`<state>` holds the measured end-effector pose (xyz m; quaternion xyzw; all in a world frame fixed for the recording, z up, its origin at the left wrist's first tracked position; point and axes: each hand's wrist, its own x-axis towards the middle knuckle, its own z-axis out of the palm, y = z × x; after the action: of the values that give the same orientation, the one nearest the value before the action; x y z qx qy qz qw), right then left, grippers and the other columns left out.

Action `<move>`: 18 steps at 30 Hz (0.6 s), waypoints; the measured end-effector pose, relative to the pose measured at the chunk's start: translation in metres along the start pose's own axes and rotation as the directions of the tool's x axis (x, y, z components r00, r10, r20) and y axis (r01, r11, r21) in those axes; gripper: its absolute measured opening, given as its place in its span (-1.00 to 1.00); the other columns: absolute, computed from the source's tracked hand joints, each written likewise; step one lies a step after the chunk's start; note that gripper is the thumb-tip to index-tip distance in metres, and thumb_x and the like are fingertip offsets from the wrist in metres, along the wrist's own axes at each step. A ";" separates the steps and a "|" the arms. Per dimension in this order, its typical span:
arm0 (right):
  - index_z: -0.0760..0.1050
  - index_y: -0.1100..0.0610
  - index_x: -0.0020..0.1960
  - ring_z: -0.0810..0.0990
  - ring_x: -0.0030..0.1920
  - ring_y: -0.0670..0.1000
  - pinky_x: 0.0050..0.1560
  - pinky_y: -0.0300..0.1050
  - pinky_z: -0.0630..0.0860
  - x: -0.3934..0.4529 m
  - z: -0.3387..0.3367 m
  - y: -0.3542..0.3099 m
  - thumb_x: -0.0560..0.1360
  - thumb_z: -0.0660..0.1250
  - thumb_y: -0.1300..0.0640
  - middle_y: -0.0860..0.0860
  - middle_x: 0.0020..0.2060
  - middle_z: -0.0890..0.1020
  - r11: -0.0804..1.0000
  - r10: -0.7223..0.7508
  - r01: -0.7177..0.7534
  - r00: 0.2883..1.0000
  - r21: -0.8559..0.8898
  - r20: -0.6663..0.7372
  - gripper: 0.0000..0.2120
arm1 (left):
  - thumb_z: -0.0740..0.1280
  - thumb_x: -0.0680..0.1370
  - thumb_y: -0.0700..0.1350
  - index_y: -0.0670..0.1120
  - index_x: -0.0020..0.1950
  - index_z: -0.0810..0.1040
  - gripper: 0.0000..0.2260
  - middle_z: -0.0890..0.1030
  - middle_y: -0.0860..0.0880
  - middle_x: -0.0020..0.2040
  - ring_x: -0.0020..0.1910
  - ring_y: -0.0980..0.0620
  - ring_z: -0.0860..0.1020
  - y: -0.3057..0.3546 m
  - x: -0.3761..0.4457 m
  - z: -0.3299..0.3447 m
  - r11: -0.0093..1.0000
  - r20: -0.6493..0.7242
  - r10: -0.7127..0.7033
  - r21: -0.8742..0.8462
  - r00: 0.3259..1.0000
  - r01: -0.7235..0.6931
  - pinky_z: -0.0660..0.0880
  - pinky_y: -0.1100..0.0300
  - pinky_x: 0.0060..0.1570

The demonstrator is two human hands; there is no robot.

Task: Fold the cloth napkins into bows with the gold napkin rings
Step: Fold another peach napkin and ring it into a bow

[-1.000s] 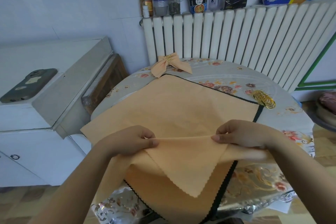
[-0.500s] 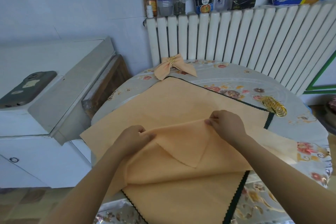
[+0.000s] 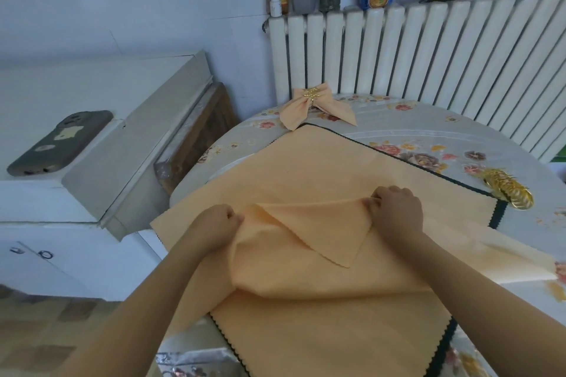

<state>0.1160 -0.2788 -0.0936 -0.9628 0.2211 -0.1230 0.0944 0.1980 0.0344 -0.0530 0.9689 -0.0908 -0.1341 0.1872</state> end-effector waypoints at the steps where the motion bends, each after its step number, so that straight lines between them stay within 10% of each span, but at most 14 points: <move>1: 0.56 0.08 0.04 0.46 0.06 0.15 -0.01 -0.04 0.33 0.000 0.002 -0.001 0.58 0.17 -0.03 0.08 0.00 0.58 1.000 0.001 -0.001 1.000 -0.014 -0.007 -0.75 | 0.16 0.62 0.01 -0.11 -0.18 0.40 -0.75 0.50 -0.05 -0.23 -0.18 -0.07 0.48 0.000 -0.002 0.005 0.999 -0.111 0.038 0.028 0.993 -0.035 0.33 0.11 -0.25; 6: 0.54 0.10 0.04 0.44 0.08 0.17 0.05 -0.01 0.28 -0.004 0.006 -0.005 0.57 0.19 -0.03 0.10 0.00 0.57 0.999 0.042 -0.042 0.999 -0.021 -0.032 -0.75 | 0.07 0.64 0.05 -0.09 -0.01 0.40 -0.75 0.56 -0.07 -0.19 -0.19 -0.12 0.53 -0.013 -0.002 0.015 0.964 -0.388 0.206 0.236 0.898 -0.119 0.29 0.11 -0.31; 12: 0.56 0.08 0.14 0.38 0.20 0.20 0.16 0.01 0.13 -0.024 0.007 -0.025 0.48 0.29 0.09 0.11 0.12 0.54 0.993 -0.082 0.087 0.995 0.079 -0.059 -0.75 | 0.14 0.62 0.02 -0.07 0.18 0.46 -0.76 0.52 0.00 -0.03 -0.08 0.05 0.48 -0.035 -0.014 0.024 0.964 -0.328 0.105 -0.197 0.939 -0.176 0.41 0.14 -0.09; 18: 0.45 -0.06 0.29 0.28 0.39 0.10 0.35 -0.03 0.11 -0.073 0.004 -0.080 0.34 -0.11 -0.31 0.00 0.39 0.38 0.934 -0.333 0.304 0.932 0.188 0.142 -0.31 | 0.20 0.59 -0.11 -0.06 0.10 0.51 -0.85 0.50 0.01 0.00 -0.02 0.06 0.46 -0.062 -0.056 0.026 0.955 -0.422 0.010 -0.264 0.907 -0.133 0.40 0.15 0.00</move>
<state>0.0859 -0.1752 -0.0929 -0.9819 0.0418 -0.0710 0.1703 0.1447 0.0949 -0.0873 0.9336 -0.0645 0.0704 0.3454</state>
